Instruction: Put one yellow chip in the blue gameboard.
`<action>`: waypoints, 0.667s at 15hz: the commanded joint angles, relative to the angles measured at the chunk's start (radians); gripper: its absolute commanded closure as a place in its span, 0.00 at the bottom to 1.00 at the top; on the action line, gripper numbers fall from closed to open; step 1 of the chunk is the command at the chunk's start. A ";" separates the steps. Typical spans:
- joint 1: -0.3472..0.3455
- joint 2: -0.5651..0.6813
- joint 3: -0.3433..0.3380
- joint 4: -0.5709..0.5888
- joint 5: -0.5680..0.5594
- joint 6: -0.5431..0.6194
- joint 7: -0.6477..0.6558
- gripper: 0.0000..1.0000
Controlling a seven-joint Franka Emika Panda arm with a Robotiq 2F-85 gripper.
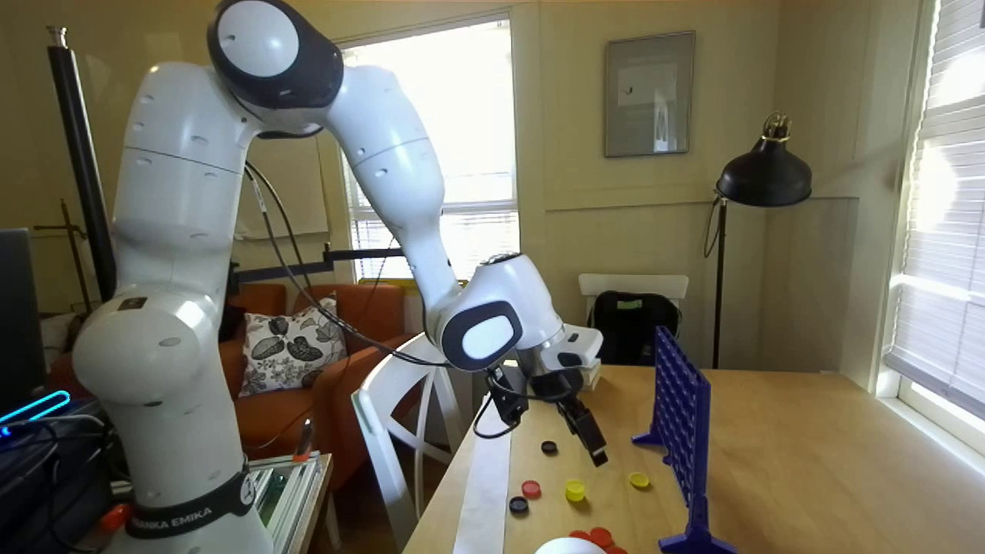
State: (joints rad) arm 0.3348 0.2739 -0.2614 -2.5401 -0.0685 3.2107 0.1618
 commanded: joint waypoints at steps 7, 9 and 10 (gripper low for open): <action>0.383 -0.124 -0.368 -0.081 -0.049 -0.149 0.180 0.00; 0.438 -0.138 -0.414 -0.090 -0.063 -0.153 0.200 0.00; 0.464 -0.142 -0.436 -0.095 -0.070 -0.144 0.208 0.00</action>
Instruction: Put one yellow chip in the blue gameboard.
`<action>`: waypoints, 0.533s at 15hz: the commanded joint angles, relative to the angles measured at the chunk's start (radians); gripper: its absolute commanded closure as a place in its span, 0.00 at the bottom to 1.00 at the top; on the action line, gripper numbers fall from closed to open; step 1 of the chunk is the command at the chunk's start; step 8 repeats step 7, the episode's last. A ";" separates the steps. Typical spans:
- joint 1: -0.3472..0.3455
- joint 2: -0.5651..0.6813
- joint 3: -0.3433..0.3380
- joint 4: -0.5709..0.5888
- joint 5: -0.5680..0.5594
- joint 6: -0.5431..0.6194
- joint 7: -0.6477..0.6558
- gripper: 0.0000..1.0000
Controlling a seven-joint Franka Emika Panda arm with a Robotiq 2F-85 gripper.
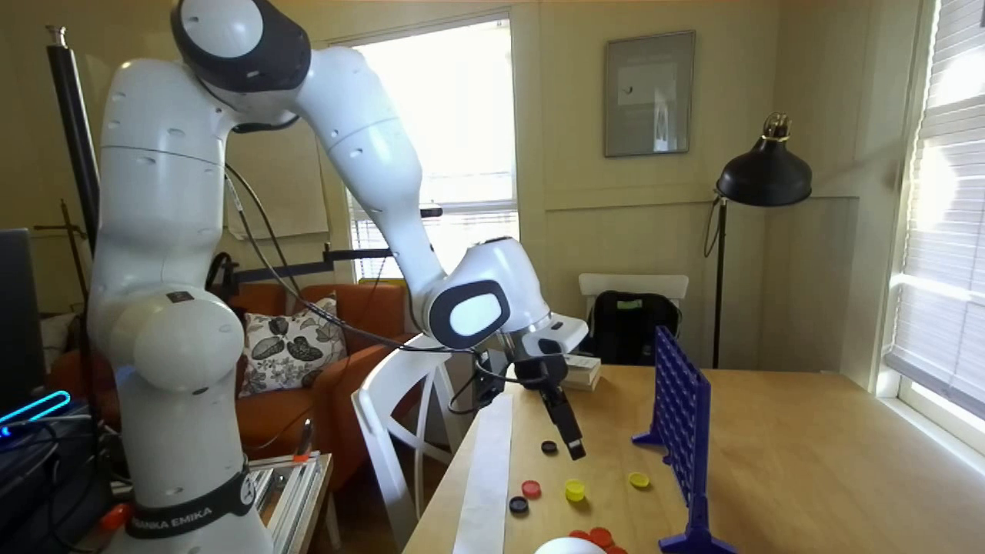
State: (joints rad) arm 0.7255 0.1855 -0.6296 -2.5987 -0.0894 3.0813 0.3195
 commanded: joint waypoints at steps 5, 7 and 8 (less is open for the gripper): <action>0.104 -0.036 -0.080 -0.030 -0.018 0.004 0.031 0.00; 0.116 -0.041 -0.090 -0.036 -0.020 0.006 0.035 0.00; 0.116 -0.041 -0.090 -0.036 -0.020 0.006 0.035 0.00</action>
